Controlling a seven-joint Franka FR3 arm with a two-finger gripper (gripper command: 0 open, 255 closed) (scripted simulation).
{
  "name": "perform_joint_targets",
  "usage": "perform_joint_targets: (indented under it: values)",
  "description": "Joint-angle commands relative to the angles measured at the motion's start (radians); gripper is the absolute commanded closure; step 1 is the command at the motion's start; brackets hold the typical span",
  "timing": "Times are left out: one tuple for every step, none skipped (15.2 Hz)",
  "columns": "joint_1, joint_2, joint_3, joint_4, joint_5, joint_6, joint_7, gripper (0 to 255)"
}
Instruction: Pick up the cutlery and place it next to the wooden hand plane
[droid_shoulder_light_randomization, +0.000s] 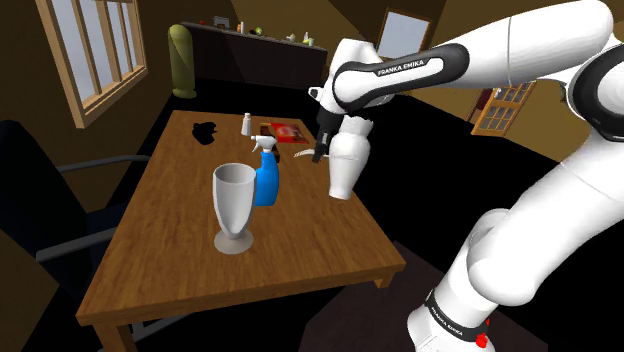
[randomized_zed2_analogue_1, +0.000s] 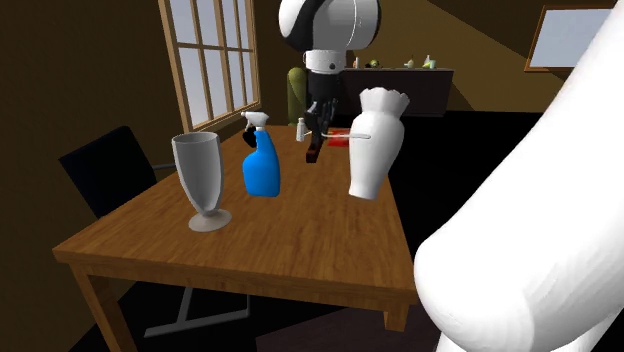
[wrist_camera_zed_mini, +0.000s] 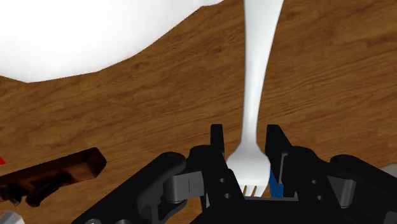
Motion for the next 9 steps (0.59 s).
perform_joint_targets:
  values:
    - [-0.008, 0.069, -0.018, 0.074, 0.008, -0.005, -0.031, 255]
    - [-0.012, 0.104, -0.027, 0.112, 0.013, -0.009, -0.047, 255]
    - [-0.017, 0.139, -0.035, 0.152, 0.019, -0.013, -0.063, 255]
    - [-0.022, 0.174, -0.042, 0.192, 0.026, -0.019, -0.079, 255]
    - [-0.027, 0.209, -0.049, 0.234, 0.034, -0.026, -0.095, 255]
    - [-0.033, 0.245, -0.056, 0.278, 0.042, -0.034, -0.11, 255]
    - [-0.039, 0.281, -0.061, 0.322, 0.05, -0.043, -0.125, 255]
    - [-0.046, 0.318, -0.066, 0.368, 0.059, -0.053, -0.14, 255]
    - [-0.053, 0.355, -0.071, 0.416, 0.068, -0.065, -0.154, 255]
